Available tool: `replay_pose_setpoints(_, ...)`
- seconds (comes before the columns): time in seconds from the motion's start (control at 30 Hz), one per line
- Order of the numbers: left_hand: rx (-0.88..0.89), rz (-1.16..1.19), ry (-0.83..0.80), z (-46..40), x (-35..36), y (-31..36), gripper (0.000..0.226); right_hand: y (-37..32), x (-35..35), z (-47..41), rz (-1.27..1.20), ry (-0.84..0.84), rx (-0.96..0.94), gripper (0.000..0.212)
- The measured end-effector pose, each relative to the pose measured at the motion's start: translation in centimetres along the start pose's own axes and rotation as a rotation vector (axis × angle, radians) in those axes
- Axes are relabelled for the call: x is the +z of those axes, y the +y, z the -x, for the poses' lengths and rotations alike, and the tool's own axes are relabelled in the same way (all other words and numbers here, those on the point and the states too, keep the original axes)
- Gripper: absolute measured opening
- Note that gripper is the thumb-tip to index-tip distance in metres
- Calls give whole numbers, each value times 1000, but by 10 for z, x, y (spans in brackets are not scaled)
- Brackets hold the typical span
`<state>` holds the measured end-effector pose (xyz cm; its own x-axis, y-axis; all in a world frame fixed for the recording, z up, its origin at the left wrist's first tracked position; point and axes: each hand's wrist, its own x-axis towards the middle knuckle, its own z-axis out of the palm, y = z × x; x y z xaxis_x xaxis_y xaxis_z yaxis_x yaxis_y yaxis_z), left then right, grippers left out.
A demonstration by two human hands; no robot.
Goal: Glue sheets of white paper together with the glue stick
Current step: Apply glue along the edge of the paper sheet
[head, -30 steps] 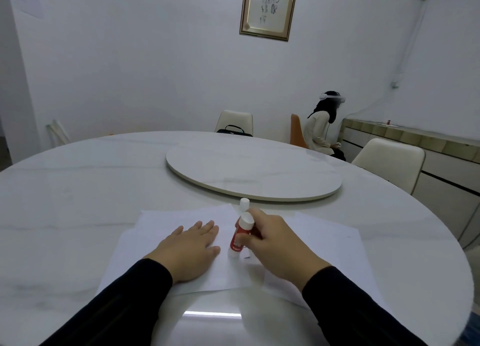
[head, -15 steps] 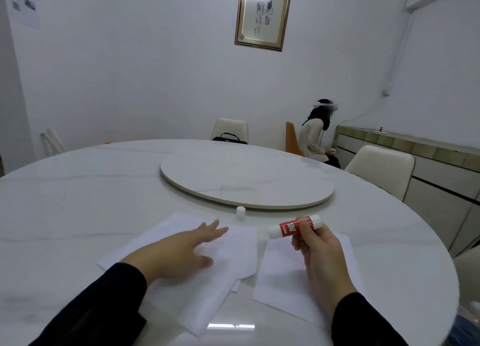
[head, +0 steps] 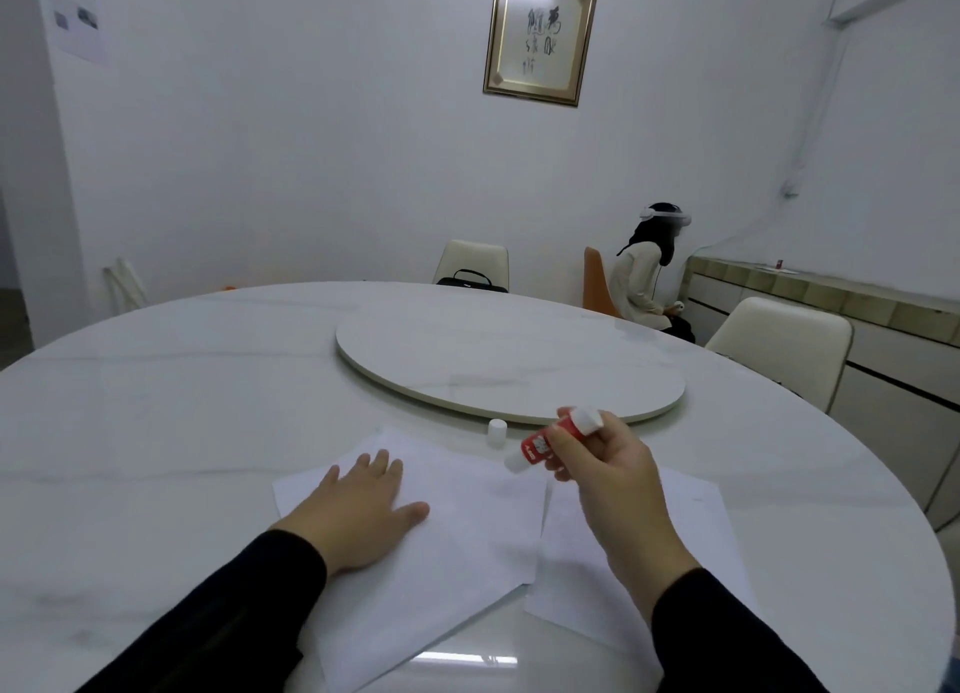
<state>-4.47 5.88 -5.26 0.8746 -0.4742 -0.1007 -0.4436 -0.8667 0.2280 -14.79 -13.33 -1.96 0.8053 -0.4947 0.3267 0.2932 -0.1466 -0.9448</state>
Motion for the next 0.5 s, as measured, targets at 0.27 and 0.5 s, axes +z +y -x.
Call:
replay_pose_setpoints(0.27,55,-41,45,-1,10,-4,64,17,72,-40,393,-266,-16,4)
replay_pose_setpoints(0.5,63,-33,25,-5,9,-7,57,41,92,-48,480,-388,-34,15)
